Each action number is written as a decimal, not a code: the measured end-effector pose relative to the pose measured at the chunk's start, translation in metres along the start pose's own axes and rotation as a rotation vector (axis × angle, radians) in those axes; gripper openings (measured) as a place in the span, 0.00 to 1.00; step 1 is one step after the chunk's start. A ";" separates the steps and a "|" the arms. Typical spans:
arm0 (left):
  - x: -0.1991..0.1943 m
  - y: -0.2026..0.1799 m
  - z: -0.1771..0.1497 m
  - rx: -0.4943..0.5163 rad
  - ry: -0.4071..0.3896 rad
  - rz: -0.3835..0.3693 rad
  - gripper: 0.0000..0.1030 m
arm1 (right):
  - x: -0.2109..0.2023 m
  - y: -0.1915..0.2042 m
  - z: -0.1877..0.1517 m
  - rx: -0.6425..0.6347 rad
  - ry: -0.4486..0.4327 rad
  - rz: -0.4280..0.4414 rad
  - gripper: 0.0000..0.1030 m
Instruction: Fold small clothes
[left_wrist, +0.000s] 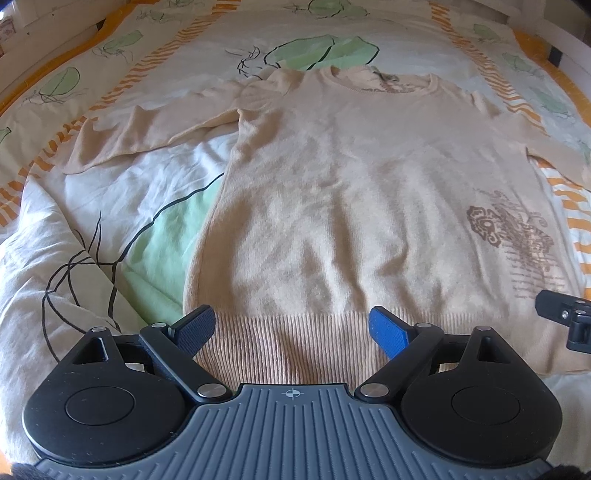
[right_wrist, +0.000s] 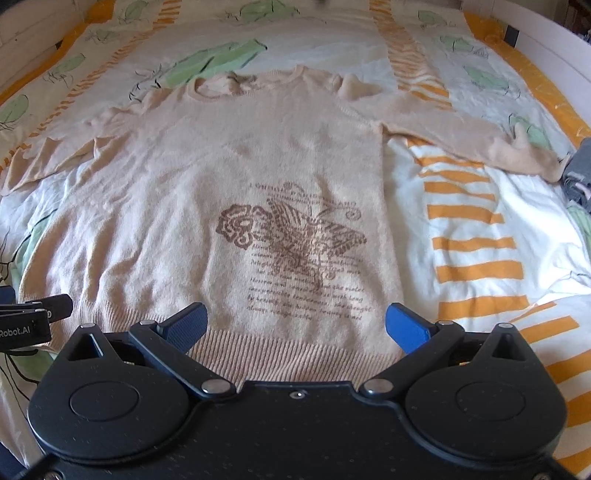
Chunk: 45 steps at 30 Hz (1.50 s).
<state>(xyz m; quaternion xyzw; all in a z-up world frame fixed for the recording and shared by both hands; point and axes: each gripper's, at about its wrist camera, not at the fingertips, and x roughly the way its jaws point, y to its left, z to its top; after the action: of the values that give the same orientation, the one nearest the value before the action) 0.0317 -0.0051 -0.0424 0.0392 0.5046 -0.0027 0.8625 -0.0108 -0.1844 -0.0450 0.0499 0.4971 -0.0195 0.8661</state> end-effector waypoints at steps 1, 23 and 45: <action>0.002 0.001 0.000 0.000 0.003 -0.001 0.88 | 0.002 0.000 0.000 0.004 0.011 -0.003 0.99; 0.044 -0.011 0.069 0.064 -0.099 0.024 0.88 | 0.029 -0.110 0.076 0.119 -0.105 -0.189 0.99; 0.115 -0.022 0.096 0.096 -0.064 0.068 1.00 | 0.106 -0.315 0.151 0.537 0.004 -0.342 0.78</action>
<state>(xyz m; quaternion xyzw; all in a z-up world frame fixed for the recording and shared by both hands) 0.1709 -0.0303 -0.0965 0.0976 0.4745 0.0009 0.8748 0.1459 -0.5122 -0.0822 0.1924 0.4771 -0.2955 0.8050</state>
